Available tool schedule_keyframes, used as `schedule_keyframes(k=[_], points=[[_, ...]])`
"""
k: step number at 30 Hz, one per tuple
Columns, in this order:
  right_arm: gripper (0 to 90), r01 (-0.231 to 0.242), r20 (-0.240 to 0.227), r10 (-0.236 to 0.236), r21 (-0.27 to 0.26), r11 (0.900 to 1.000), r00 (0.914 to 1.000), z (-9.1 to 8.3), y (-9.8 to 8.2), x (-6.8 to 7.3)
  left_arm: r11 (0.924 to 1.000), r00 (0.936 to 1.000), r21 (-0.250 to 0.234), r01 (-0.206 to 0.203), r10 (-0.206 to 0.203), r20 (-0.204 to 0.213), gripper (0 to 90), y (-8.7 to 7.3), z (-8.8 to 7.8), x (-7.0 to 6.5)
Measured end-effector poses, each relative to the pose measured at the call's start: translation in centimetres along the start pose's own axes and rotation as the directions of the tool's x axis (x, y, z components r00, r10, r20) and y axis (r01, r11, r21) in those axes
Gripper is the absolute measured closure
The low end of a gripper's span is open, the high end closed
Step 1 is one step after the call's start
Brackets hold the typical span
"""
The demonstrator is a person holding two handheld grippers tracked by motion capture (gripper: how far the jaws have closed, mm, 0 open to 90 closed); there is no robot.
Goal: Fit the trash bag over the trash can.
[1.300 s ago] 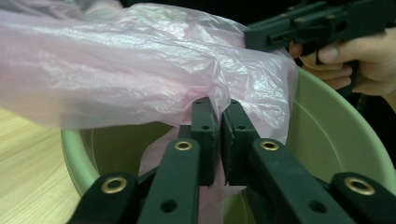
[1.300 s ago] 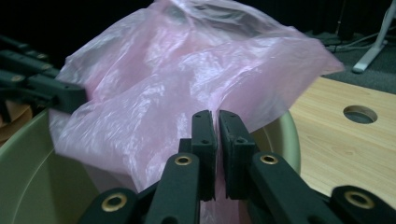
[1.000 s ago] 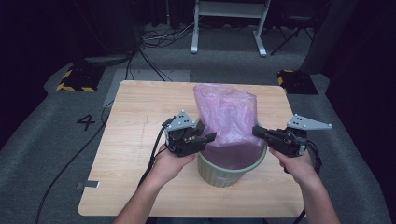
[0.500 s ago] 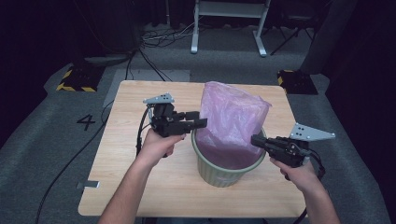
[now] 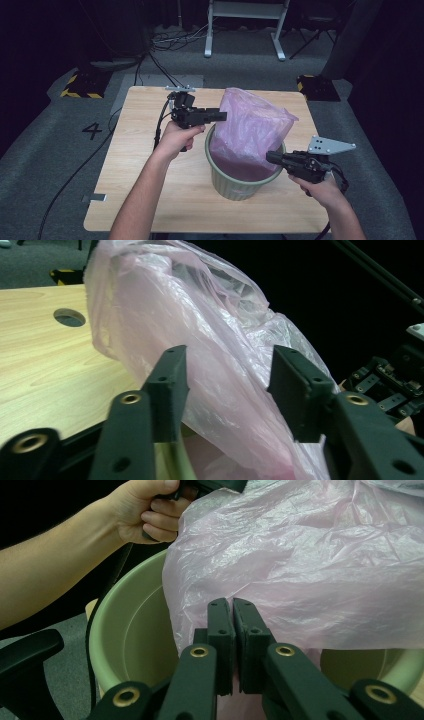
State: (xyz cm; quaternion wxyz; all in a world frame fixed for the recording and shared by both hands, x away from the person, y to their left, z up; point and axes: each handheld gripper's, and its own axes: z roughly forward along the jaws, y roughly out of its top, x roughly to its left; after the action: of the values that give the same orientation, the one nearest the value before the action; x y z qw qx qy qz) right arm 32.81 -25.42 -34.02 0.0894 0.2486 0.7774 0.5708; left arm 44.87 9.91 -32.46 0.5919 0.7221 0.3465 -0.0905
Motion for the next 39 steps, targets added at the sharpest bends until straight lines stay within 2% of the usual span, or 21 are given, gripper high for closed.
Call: schedule_keyframes(k=[1, 2, 3, 4, 6, 8, 12, 13, 15, 17, 20, 21, 22, 23, 26, 27, 28, 31, 35, 36, 39], points=[[86.6, -0.001, -0.001, 0.001, 0.000, 1.000, 1.0000, 0.0, 0.0, 0.0, 1.0000, 1.0000, 0.004, 0.004, -0.004, -0.008, 56.6, -0.1, 0.3, -0.1], [86.6, 0.001, 0.000, -0.001, 0.002, 1.000, 1.0000, -0.1, -0.1, 0.0, 0.9998, 0.9997, -0.007, -0.019, 0.019, -0.015, 69.5, -0.3, 0.4, -0.4], [86.5, 0.000, 0.001, 0.000, 0.000, 1.000, 1.0000, -0.1, -0.1, 0.0, 0.9992, 0.9994, -0.020, -0.034, 0.033, -0.011, 75.7, -0.3, 0.5, -0.6], [86.4, -0.002, -0.001, 0.002, 0.002, 1.000, 1.0000, -0.1, -0.1, 0.0, 0.9984, 0.9985, -0.026, -0.051, 0.050, -0.023, 81.4, -0.4, 0.5, -0.9], [85.7, -0.004, 0.006, 0.004, 0.007, 1.000, 1.0000, 0.0, -0.1, 0.0, 0.9975, 0.9980, -0.035, -0.061, 0.061, -0.015, 89.1, -0.4, 0.5, -1.2], [85.4, -0.006, 0.007, 0.006, 0.009, 1.000, 1.0000, 0.0, -0.1, 0.0, 0.9968, 0.9973, -0.035, -0.073, 0.072, -0.015, 89.8, -0.5, 0.5, -1.5], [81.7, -0.010, 0.008, 0.010, 0.016, 1.000, 0.9999, -0.1, -0.2, -0.2, 0.9897, 0.9897, -0.011, -0.142, 0.142, -0.013, 90.0, -0.6, 0.2, -2.6], [79.3, -0.011, 0.009, 0.011, 0.017, 1.000, 0.9999, -0.2, -0.1, -0.2, 0.9870, 0.9870, -0.007, -0.160, 0.160, 0.005, 89.9, -0.6, 0.1, -2.9], [75.1, -0.019, 0.015, 0.018, 0.014, 1.000, 0.9997, -0.6, -0.1, -0.3, 0.9798, 0.9797, -0.011, -0.200, 0.200, 0.012, 90.0, -0.8, -0.3, -3.3], [66.9, -0.018, 0.041, 0.018, -0.004, 1.000, 0.9990, -1.1, -0.1, -0.4, 0.9722, 0.9709, -0.011, -0.234, 0.234, 0.050, 89.9, -1.1, -0.6, -3.7], [60.8, -0.026, 0.058, 0.027, -0.017, 1.000, 0.9980, -1.5, 0.1, -0.6, 0.9616, 0.9592, 0.013, -0.274, 0.273, 0.075, 89.9, -1.5, -0.6, -4.4], [56.3, -0.035, 0.088, 0.037, -0.026, 0.999, 0.9954, -1.8, 0.3, -0.8, 0.9602, 0.9578, 0.016, -0.279, 0.277, 0.077, 89.9, -1.5, -0.6, -4.6], [54.7, -0.038, 0.099, 0.042, -0.035, 0.999, 0.9942, -1.8, 0.3, -0.9, 0.9564, 0.9533, 0.024, -0.291, 0.288, 0.092, 89.9, -1.7, -0.4, -5.0], [54.7, -0.038, 0.099, 0.042, -0.035, 0.999, 0.9942, -1.8, 0.3, -0.9, 0.9564, 0.9533, 0.024, -0.291, 0.288, 0.092, 89.9, -1.7, -0.4, -5.0], [47.4, -0.041, 0.125, 0.047, -0.048, 0.998, 0.9910, -1.7, 0.5, -0.9, 0.9502, 0.9473, 0.042, -0.309, 0.303, 0.103, 89.9, -2.0, 0.0, -5.7], [46.5, -0.042, 0.135, 0.049, -0.048, 0.998, 0.9896, -1.6, 0.6, -0.9, 0.9474, 0.9451, 0.049, -0.316, 0.310, 0.103, 89.9, -2.1, 0.2, -5.9], [45.4, -0.042, 0.140, 0.049, -0.051, 0.998, 0.9889, -1.5, 0.8, -0.9, 0.9427, 0.9399, 0.056, -0.329, 0.321, 0.117, 89.8, -2.2, 0.3, -6.2], [45.3, -0.027, 0.173, 0.036, -0.055, 0.998, 0.9843, -1.0, 1.9, -1.1, 0.9364, 0.9349, 0.075, -0.343, 0.332, 0.125, 89.8, -2.5, 0.6, -6.7], [44.0, -0.019, 0.186, 0.029, -0.058, 0.998, 0.9822, -0.3, 3.1, -1.5, 0.9258, 0.9272, 0.112, -0.361, 0.344, 0.148, 89.8, -2.9, 1.0, -7.2], [42.5, -0.022, 0.186, 0.032, -0.056, 0.998, 0.9821, 0.1, 3.7, -1.8, 0.9175, 0.9229, 0.133, -0.375, 0.355, 0.149, 89.7, -3.1, 1.2, -7.5], [40.7, -0.016, 0.200, 0.026, -0.049, 0.999, 0.9795, 0.5, 4.2, -1.9, 0.9131, 0.9203, 0.148, -0.380, 0.357, 0.159, 89.7, -3.2, 1.3, -7.7]])
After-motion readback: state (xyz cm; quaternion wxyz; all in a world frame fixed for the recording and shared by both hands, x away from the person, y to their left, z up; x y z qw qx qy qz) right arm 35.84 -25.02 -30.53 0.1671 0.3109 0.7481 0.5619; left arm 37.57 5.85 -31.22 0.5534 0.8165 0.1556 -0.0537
